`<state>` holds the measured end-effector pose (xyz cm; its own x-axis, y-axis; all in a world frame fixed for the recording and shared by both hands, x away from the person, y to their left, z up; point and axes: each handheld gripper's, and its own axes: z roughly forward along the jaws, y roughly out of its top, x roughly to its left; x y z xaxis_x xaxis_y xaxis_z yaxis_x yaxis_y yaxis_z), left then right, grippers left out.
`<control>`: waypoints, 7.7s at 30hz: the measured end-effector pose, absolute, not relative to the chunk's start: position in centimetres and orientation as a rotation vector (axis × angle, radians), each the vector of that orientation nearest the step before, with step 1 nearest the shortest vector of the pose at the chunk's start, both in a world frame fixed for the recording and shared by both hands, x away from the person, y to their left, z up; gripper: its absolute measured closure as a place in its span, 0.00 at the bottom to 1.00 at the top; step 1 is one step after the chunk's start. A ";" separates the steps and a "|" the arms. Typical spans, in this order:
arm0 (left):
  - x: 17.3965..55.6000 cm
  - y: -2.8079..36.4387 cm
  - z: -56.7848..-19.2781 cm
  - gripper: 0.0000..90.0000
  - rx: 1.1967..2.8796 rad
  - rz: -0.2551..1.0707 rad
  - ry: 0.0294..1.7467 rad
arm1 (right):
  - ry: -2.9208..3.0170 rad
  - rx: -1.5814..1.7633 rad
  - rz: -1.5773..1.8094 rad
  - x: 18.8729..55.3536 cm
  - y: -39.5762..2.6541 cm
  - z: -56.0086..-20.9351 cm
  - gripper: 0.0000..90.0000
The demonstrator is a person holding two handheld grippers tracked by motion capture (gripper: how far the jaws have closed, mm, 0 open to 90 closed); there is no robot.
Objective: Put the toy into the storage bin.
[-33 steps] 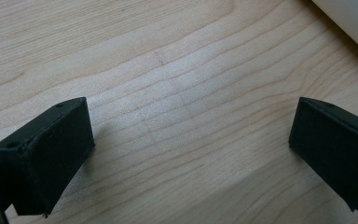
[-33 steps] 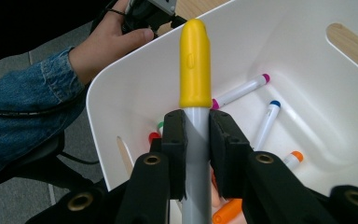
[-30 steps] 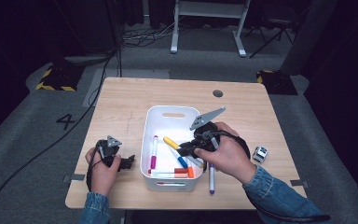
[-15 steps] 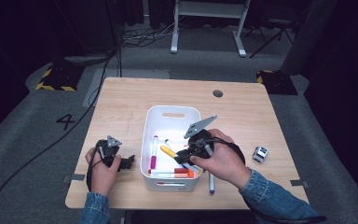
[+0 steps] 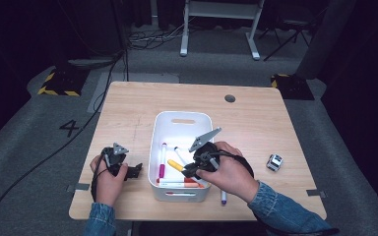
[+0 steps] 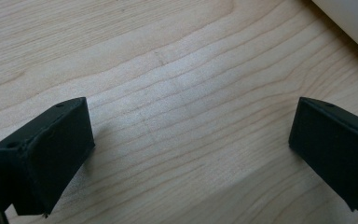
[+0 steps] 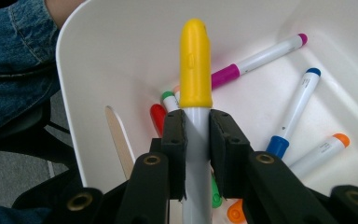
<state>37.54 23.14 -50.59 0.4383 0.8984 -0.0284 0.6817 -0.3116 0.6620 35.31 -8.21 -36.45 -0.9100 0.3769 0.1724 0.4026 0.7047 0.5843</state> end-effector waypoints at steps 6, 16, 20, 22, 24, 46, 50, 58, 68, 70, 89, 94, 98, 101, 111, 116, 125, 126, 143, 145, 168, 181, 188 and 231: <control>37.5 23.1 -50.6 0.00 2.092 0.464 1.322 | -2.834 -0.683 -1.060 35.1 -8.1 -36.6 0.62; 37.5 23.1 -50.6 0.00 2.092 0.469 1.320 | -2.863 -0.683 -1.198 35.3 -9.8 -34.9 0.52; 37.6 23.2 -50.6 0.00 2.093 0.467 1.318 | -2.866 -0.726 -1.219 35.6 -10.9 -34.2 0.53; 37.6 23.1 -50.6 0.00 2.091 0.469 1.320 | -2.864 -0.752 -1.231 35.8 -11.5 -33.8 0.53; 37.6 23.2 -50.6 0.00 2.093 0.465 1.319 | -2.863 -0.778 -1.233 36.0 -12.3 -33.5 0.53; 37.5 23.2 -50.6 0.00 2.095 0.466 1.322 | -2.890 -1.079 -1.146 41.6 -18.2 -34.6 0.60; 37.5 23.1 -50.6 0.00 2.095 0.466 1.322 | -2.889 -1.115 -1.125 42.6 -18.6 -35.9 0.61; 37.5 23.1 -50.6 0.00 2.094 0.467 1.322 | -2.878 -1.178 -1.039 43.8 -18.9 -38.8 0.63; 37.5 23.2 -50.6 0.00 2.095 0.466 1.322 | -2.862 -1.224 -0.939 44.9 -19.4 -42.7 0.65; 37.5 23.1 -50.6 0.00 2.095 0.466 1.322 | -2.849 -1.243 -0.922 45.1 -19.4 -43.3 0.65; 37.5 23.1 -50.6 0.00 2.094 0.468 1.323 | -2.854 -1.342 -0.708 45.4 -20.3 -46.8 0.85; 37.5 23.1 -50.6 0.00 2.094 0.466 1.323 | -2.822 -1.410 -0.699 45.4 -20.4 -46.8 0.86; 37.5 23.1 -50.6 0.00 2.092 0.464 1.325 | -2.815 -1.422 -0.697 45.4 -20.4 -46.8 0.86; 37.5 23.1 -50.6 0.00 2.094 0.467 1.323 | -2.806 -1.420 -0.703 45.4 -20.5 -46.8 0.86; 37.5 23.1 -50.6 0.00 2.094 0.469 1.323 | -2.774 -1.429 -0.821 45.0 -21.5 -44.4 0.86; 37.5 23.1 -50.6 0.00 2.094 0.466 1.323 | -2.767 -1.430 -0.879 44.5 -22.2 -43.1 0.86; 37.5 23.1 -50.6 0.00 2.094 0.467 1.323 | -2.763 -1.376 -0.984 43.1 -22.6 -40.0 0.86; 37.5 23.1 -50.6 0.00 2.095 0.467 1.323 | -2.753 -1.374 -1.001 42.9 -22.6 -39.6 0.86; 37.5 23.1 -50.6 0.00 2.095 0.467 1.323 | -2.780 -1.139 -1.175 39.2 -20.2 -33.2 0.86; 37.5 23.1 -50.6 0.00 2.095 0.467 1.323 | -2.793 -1.095 -1.194 38.8 -19.7 -32.7 0.86; 37.5 23.1 -50.6 0.00 2.093 0.466 1.324 | -2.774 -0.808 -1.250 35.3 -13.9 -29.7 0.86; 37.5 23.1 -50.6 0.00 2.093 0.465 1.324 | -2.769 -0.701 -1.204 35.1 -10.8 -31.7 0.86; 37.5 23.1 -50.6 0.00 2.093 0.465 1.323 | -2.784 -0.711 -1.109 35.3 -10.6 -33.4 0.86; 37.4 23.1 -50.6 0.00 2.092 0.472 1.327 | -2.755 -1.217 -1.320 32.5 -29.0 -33.9 0.57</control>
